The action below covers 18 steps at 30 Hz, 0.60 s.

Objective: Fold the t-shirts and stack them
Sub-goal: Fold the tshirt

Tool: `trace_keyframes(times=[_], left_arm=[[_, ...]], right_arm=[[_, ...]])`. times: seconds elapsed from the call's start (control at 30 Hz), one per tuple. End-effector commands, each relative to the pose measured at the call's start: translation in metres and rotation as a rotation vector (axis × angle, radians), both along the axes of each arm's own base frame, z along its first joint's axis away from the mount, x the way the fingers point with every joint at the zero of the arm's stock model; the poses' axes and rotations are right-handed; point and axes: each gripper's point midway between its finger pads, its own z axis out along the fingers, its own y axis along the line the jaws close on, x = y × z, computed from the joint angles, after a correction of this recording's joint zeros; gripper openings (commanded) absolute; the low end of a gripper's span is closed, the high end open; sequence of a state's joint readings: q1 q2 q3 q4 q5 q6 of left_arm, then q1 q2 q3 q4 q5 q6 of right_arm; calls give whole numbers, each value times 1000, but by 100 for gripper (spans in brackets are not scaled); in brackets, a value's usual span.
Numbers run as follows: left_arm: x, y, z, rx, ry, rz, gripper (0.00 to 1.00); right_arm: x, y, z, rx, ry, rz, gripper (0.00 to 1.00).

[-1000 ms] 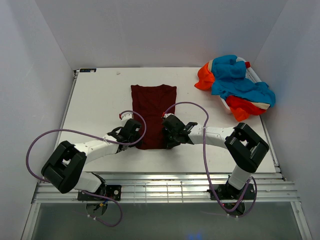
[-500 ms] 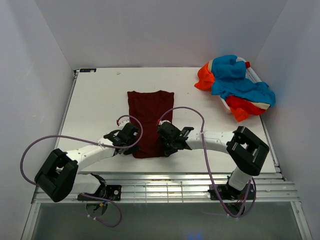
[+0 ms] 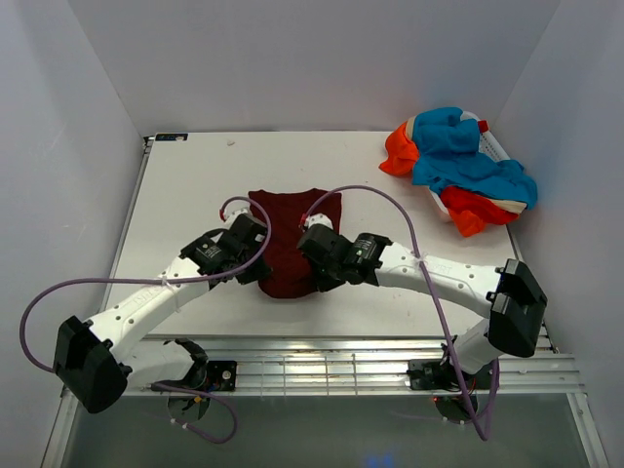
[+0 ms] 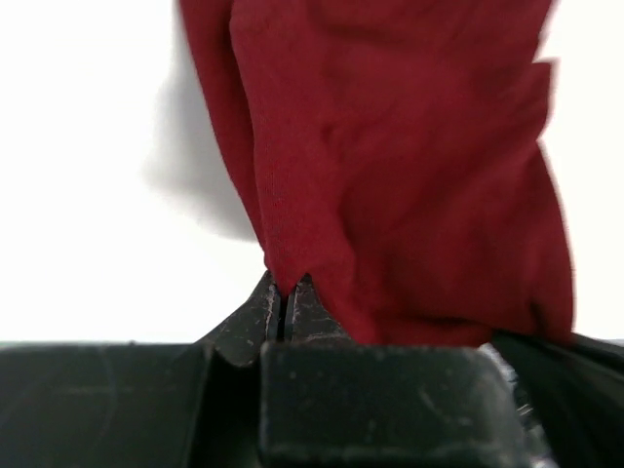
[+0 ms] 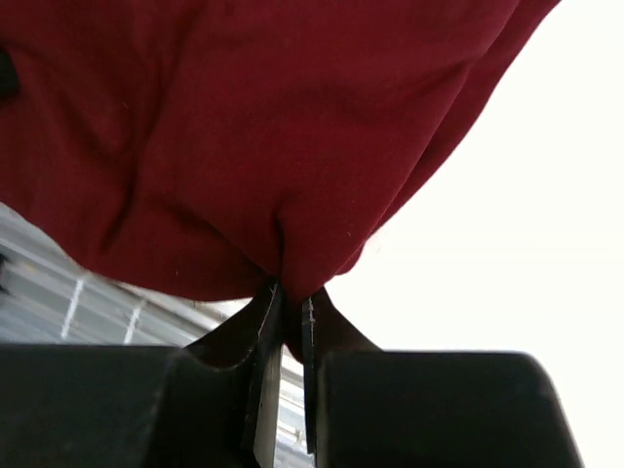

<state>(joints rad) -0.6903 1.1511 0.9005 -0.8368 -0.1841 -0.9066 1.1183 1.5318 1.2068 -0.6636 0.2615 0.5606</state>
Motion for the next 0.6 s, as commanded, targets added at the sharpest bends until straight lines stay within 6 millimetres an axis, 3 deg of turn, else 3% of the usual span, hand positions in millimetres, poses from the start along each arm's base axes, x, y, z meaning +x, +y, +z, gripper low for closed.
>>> trace_keyframes(times=[0.0,0.33,0.57], left_arm=[[23,8,28,45,-101,63,0],[76,10,15,135,-221,113,0],[116,13,10,159,-271,117,0]], right_arm=[[33,-5,25,-58,-138,-61,8],[115,-7,20,-131,-260,-176,8],[162,-6,12,-148,-296,-188,8]])
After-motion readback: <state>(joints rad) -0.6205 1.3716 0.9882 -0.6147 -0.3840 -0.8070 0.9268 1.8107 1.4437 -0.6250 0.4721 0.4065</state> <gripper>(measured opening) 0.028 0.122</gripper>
